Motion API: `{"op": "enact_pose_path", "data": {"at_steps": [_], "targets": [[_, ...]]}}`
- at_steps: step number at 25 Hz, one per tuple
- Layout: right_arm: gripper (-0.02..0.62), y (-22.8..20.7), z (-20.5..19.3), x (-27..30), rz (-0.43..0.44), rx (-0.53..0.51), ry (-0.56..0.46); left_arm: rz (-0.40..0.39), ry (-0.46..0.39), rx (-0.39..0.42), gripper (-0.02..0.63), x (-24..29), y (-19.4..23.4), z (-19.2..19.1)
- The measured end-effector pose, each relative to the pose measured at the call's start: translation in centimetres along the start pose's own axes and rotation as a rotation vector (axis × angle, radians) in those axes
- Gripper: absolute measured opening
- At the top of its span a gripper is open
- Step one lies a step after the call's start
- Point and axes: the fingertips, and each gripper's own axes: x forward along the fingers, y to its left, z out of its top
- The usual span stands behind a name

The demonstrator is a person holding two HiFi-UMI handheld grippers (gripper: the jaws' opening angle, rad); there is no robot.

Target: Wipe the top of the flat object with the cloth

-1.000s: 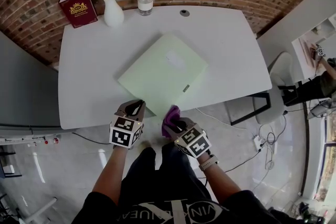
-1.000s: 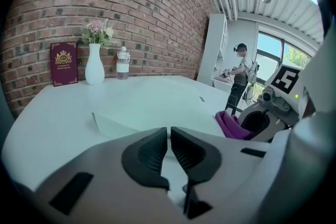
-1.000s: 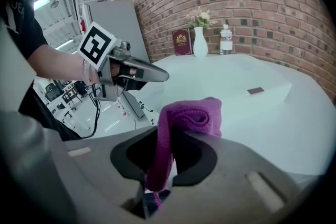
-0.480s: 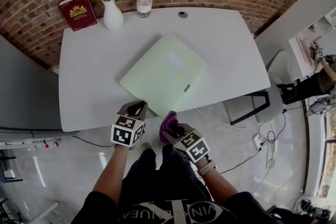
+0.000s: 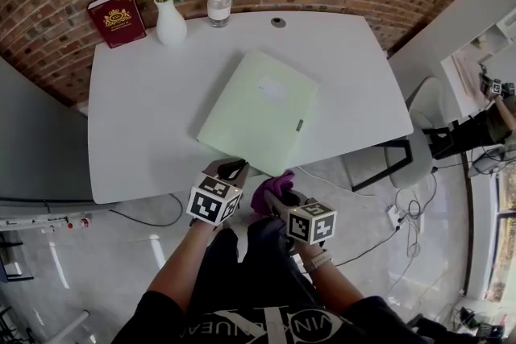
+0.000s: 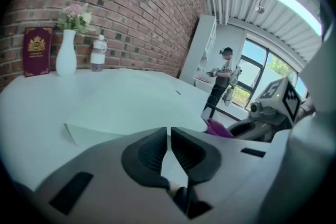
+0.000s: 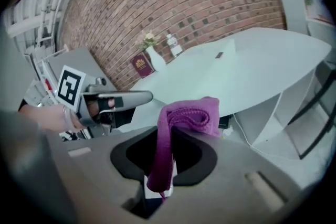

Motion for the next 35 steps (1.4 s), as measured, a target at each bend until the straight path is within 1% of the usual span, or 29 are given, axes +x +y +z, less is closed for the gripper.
{"op": "enact_pose_path", "data": {"at_steps": [3,4,5,6,7,9,11,12,13,14,17,19,22,26,30,32,35], "targets": [[0.067,-2.9,0.7,-1.0,-0.069,0.119,-0.074,-0.135,0.095,0.074,0.028,1.7,-3.5,-1.1],[0.067,-3.7,1.1,-1.4,-0.086,0.157,-0.099,-0.155,0.093,0.11,0.028,1.7,-4.3,-1.0],[0.067,-4.3,1.5,-1.6,-0.1,0.193,-0.124,-0.153,0.07,0.141,0.028,1.5,-4.6,-0.5],[0.067,-4.9,2.0,-1.7,-0.109,0.226,-0.147,-0.128,0.036,0.16,0.028,1.0,-4.2,0.2],[0.067,-5.3,2.6,-1.7,-0.115,0.254,-0.167,-0.084,-0.002,0.164,0.028,0.3,-3.1,1.0],[0.067,-5.8,3.5,-1.6,-0.127,0.287,-0.198,0.036,-0.075,0.142,0.028,-1.7,0.4,2.6],[0.067,-6.6,4.2,-1.6,-0.142,0.295,-0.212,0.158,-0.129,0.115,0.028,-3.9,4.3,3.9],[0.067,-7.1,4.4,-1.6,-0.148,0.296,-0.214,0.203,-0.138,0.104,0.028,-4.9,6.0,4.2],[0.067,-7.6,4.7,-1.6,-0.155,0.294,-0.216,0.229,-0.133,0.092,0.028,-5.5,7.4,4.3],[0.067,-8.1,5.1,-1.7,-0.163,0.292,-0.217,0.235,-0.117,0.077,0.028,-5.7,8.4,4.1],[0.067,-9.9,6.4,-1.9,-0.191,0.287,-0.215,0.186,-0.07,0.06,0.028,-5.0,9.1,3.6],[0.067,-11.1,7.3,-2.0,-0.211,0.283,-0.213,0.15,-0.062,0.08,0.028,-4.1,8.6,4.0],[0.067,-12.8,9.0,-2.0,-0.238,0.277,-0.21,0.117,-0.044,0.123,0.028,-2.7,7.8,4.8],[0.067,-14.6,10.7,-1.6,-0.252,0.266,-0.194,0.057,-0.01,0.159,0.028,-0.9,6.6,5.3],[0.067,-15.2,11.6,-1.1,-0.266,0.184,-0.133,0.024,0.039,0.189,0.028,0.6,6.2,5.2],[0.067,-15.1,11.6,-0.9,-0.272,0.128,-0.096,0.009,0.062,0.172,0.028,1.1,6.2,4.9],[0.067,-14.8,11.3,-0.8,-0.287,0.021,-0.036,-0.011,0.072,0.147,0.028,1.3,6.1,4.7]]}}
